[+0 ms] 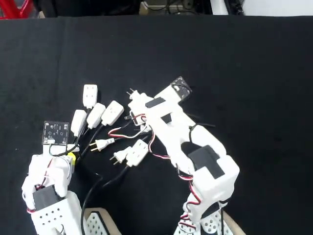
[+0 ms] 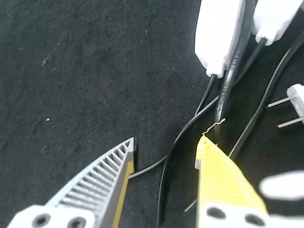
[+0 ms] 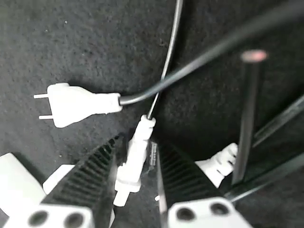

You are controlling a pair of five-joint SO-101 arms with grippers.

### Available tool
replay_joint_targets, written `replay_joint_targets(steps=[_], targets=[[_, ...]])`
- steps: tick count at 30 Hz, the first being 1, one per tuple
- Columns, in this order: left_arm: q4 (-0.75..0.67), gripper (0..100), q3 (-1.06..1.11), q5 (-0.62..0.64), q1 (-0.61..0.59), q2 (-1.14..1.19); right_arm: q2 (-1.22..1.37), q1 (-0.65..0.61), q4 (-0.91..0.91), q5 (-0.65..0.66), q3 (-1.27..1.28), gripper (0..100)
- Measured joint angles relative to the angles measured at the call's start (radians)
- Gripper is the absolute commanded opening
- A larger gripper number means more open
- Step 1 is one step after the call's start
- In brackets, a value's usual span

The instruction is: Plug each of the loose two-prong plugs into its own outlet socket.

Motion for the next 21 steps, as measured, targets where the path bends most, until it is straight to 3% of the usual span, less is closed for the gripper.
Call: replay_joint_targets(steps=[5, 10, 15, 18, 21], targets=[[0.000, 21, 0.000, 0.000, 0.000, 0.000, -0.043, -0.002, 0.097, 0.066, -0.025, 1.2], [0.000, 21, 0.000, 0.000, 0.000, 0.000, -0.166, -0.002, 0.201, 0.259, -0.025, 1.2], [0.000, 21, 0.000, 0.000, 0.000, 0.000, -0.281, 0.031, 0.313, 0.698, -0.025, 1.4], [0.000, 21, 0.000, 0.000, 0.000, 0.000, -0.298, 0.109, 0.405, 1.045, -0.040, 1.4], [-0.005, 21, 0.002, -0.002, 0.000, 0.000, -0.299, 0.227, 0.520, 1.312, -0.084, 1.4]])
